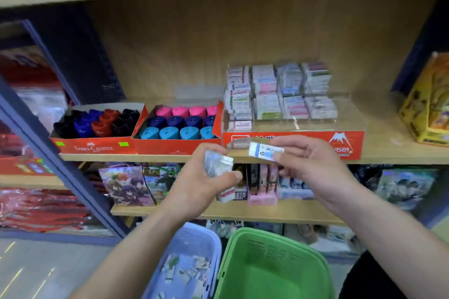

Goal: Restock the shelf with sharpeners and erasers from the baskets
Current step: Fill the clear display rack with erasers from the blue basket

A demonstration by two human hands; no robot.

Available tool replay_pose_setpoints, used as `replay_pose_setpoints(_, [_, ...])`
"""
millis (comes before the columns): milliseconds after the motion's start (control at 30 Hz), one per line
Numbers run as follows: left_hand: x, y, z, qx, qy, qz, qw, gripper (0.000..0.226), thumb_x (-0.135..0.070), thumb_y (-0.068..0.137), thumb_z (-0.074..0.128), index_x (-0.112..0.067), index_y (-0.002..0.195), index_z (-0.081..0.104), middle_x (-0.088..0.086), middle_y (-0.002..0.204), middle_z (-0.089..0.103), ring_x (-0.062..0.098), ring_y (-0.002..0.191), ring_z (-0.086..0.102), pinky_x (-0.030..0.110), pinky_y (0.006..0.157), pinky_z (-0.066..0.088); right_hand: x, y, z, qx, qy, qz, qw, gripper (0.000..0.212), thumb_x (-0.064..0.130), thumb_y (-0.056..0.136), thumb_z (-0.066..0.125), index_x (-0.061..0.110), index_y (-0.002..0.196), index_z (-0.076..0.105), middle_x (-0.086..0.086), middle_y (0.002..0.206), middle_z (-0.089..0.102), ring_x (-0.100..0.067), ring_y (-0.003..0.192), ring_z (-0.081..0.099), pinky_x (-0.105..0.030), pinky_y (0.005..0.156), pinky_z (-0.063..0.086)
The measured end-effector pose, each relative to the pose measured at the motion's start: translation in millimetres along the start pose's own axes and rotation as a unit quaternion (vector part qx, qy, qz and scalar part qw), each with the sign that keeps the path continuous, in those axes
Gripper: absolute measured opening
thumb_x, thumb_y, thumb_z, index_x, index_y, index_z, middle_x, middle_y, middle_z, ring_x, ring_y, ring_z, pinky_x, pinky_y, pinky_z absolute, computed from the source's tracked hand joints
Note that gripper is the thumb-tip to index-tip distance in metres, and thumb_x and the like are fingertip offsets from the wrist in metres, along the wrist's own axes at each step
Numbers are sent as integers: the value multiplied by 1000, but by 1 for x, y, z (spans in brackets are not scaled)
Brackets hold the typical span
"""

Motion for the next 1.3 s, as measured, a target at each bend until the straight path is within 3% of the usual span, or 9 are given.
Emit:
replay_pose_setpoints(100, [-20,10,-8,-25,-10,20,999,39,-15,83,83,-25,110,57,-2,76,62,12,61,55,24,59,47,30,23,-6,-30,-58,-66,996,19,7,87,76,25,94,76,0,89,77,-11,79,68,-27,72,51])
replay_pose_setpoints(233, [-28,23,-22,-68,-25,15,997,40,-12,83,81,-17,113,55,-9,72,70,4,64,64,16,59,49,55,63,6,-45,-141,-118,982,17,8,84,79,25,87,77,-7,89,74,-26,79,72,-39,80,60])
replay_pose_setpoints(367, [-27,33,-36,-100,-15,9,995,38,-16,83,82,-19,111,56,-10,71,66,-1,58,61,12,54,46,54,102,26,4,-299,-119,947,12,16,87,75,28,87,77,11,80,72,-5,75,66,-24,70,49])
replay_pose_setpoints(467, [-26,39,-47,-115,-6,5,993,40,-23,81,85,-23,110,57,-6,77,66,0,58,62,13,53,45,48,120,37,35,-365,-115,923,18,19,87,75,32,75,74,18,79,72,-1,80,67,-24,73,50])
replay_pose_setpoints(567, [-27,45,-55,-122,-17,-1,992,39,-21,82,84,-23,109,57,-5,77,65,-1,57,62,13,52,46,48,125,39,67,-389,-100,913,15,17,90,72,27,80,76,24,79,69,2,82,66,-23,79,52])
replay_pose_setpoints(800, [-25,56,-60,-118,-53,-19,991,38,-29,82,83,-28,110,57,4,96,72,18,86,74,28,70,58,50,128,37,77,-407,-118,903,11,17,90,72,25,83,76,20,80,71,3,77,66,-23,78,54])
replay_pose_setpoints(900, [-24,57,-58,-118,-48,-15,992,38,-28,83,83,-27,110,57,2,91,72,14,80,74,21,63,54,54,132,33,41,-408,-159,898,12,20,90,72,29,82,74,15,83,72,1,80,66,-23,78,54])
replay_pose_setpoints(1067, [-24,57,-60,-125,-47,-14,991,37,-28,82,83,-28,109,58,-1,88,70,10,76,71,19,62,52,45,135,40,117,-483,-128,858,11,22,89,74,27,79,74,13,80,73,-2,75,67,-32,76,58])
replay_pose_setpoints(1300, [-24,55,-61,-124,-54,-12,991,38,-26,82,83,-27,110,58,-2,85,66,5,69,65,16,58,51,45,144,41,146,-522,-130,830,10,23,89,75,29,81,75,14,83,74,0,79,67,-34,79,59])
Point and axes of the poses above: each hand's wrist, its own y-axis towards the middle knuckle, its own z-axis out of the palm, x = y × z, the point moved 3 cm from there along y, towards the middle knuckle
